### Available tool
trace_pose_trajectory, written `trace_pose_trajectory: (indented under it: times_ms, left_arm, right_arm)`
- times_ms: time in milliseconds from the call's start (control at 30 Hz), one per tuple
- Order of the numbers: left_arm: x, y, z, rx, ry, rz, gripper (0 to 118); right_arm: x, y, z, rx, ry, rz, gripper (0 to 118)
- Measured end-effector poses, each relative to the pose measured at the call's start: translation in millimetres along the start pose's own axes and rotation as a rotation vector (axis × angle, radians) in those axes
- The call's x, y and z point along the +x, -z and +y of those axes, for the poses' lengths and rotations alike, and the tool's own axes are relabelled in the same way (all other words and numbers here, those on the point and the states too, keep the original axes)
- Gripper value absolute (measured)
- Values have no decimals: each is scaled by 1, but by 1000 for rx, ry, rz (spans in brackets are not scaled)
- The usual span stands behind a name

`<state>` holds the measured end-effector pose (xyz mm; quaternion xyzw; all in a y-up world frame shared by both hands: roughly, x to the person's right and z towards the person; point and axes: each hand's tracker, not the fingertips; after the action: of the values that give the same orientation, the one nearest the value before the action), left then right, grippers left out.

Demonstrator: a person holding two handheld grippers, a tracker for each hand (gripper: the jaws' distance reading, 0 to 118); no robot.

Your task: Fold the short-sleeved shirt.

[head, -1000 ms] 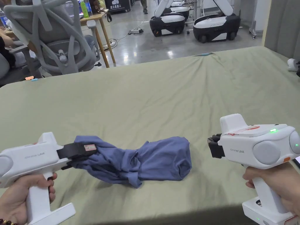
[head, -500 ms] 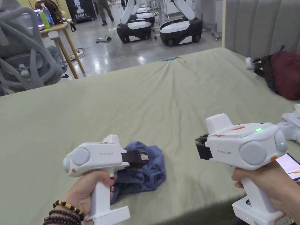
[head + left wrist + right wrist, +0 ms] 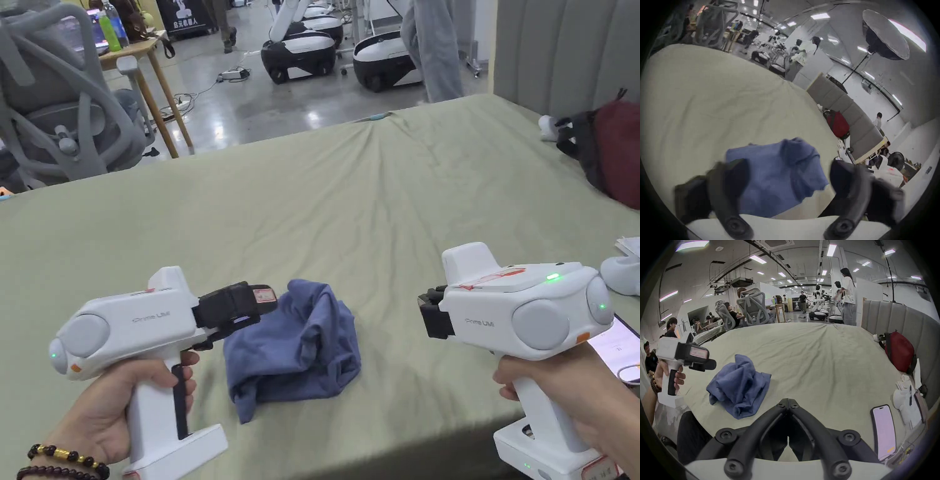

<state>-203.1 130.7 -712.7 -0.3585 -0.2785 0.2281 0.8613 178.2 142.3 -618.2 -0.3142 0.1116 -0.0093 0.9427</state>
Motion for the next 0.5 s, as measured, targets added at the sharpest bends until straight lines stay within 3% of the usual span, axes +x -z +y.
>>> trace_pose_trajectory:
  times_ms: [33,67,133,500]
  left_arm:
    - [-8,-1,2,-5,-13,8,16]
    - [-13,-1,0,-9,-16,20,16]
    - [-18,5,-7,-34,0,82,0]
    - [41,106,-8,-200,45,-65,0]
  right_arm:
    - [-3,1,0,1,-2,6,0]
    - [-5,1,0,1,-6,13,0]
    - [-8,2,1,-2,-12,22,0]
    - [11,-4,-3,-5,-7,0,0]
